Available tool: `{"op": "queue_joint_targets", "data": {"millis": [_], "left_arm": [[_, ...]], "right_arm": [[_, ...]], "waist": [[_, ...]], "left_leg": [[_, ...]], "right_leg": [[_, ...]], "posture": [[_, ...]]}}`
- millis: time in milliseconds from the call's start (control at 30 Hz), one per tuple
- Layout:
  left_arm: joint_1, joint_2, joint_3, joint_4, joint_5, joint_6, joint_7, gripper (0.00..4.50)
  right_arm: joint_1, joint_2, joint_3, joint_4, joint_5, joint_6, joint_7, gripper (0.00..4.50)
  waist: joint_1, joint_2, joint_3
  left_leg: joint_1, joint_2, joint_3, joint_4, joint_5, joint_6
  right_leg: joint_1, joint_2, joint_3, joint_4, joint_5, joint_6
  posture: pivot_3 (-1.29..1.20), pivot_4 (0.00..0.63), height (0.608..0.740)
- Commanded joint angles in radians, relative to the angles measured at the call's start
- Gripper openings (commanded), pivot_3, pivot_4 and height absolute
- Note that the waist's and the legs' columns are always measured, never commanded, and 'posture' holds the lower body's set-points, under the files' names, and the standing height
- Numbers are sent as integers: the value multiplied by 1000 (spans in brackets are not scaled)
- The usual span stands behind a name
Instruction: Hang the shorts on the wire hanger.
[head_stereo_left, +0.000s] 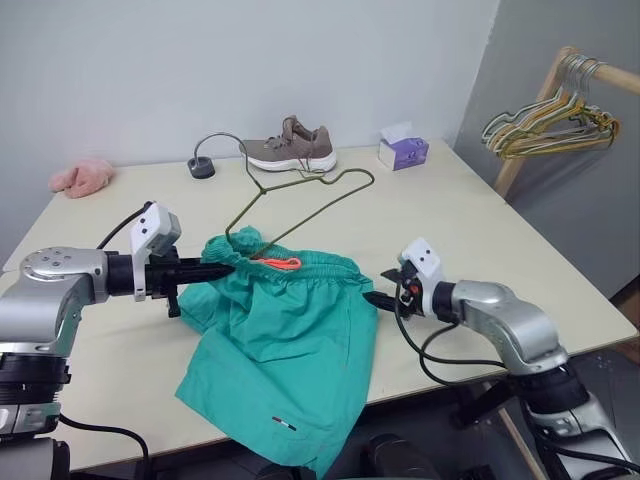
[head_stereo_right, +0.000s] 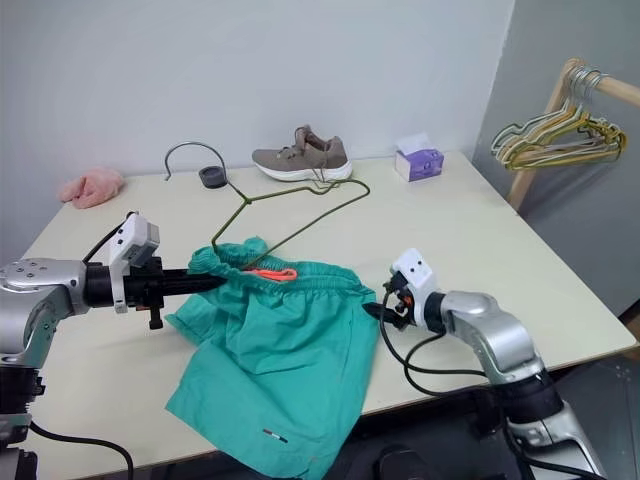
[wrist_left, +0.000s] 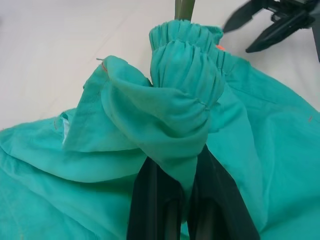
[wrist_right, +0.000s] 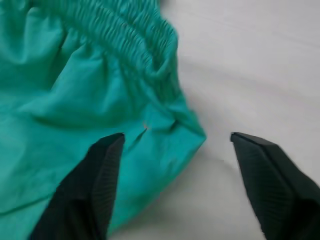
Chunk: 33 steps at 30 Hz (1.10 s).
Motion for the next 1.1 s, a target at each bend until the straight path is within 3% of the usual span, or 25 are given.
{"op": "queue_joint_targets", "data": {"millis": [33,267,333,400,733,1100], "left_arm": [[-4,7,17,-28,-3,-18,0,0],[3,-1,14,-38,-5,-21,4,0],[2,-2,13,-40,-6,-21,4,0],[2,-1,14,-40,-7,-21,4,0],[20,-8,22,-43,-15,-9,22,0],[55,33,52,-76,-105,111,-28,0]], "right_arm": [[-53,31,-3,60,-23,-40,-14,4280],[-112,84,57,189,-64,-107,34,4280],[-124,105,66,228,-75,-125,36,3927],[-129,133,55,250,-80,-135,16,3478],[-96,197,-60,230,-40,-126,-57,35],[-61,114,-279,122,65,22,-119,35]], "waist": [[0,0,0],[0,0,0],[-1,0,0],[-1,0,0],[0,0,0],[0,1,0]], "left_leg": [[0,0,0,0,0,0],[0,0,0,0,0,0],[0,0,0,0,0,0],[0,0,-1,0,0,0],[0,0,-1,0,0,0],[0,0,-1,0,0,0]], "right_leg": [[0,0,0,0,0,-1],[-1,-1,0,0,1,-1],[-1,-1,0,1,1,-1],[-1,-1,0,1,1,-1],[-1,-2,0,2,1,-2],[-1,-2,-1,2,1,-2]], "posture": [[-164,0,740],[-164,0,740],[-164,0,740],[-164,0,740],[-153,0,740],[-167,0,740]]}}
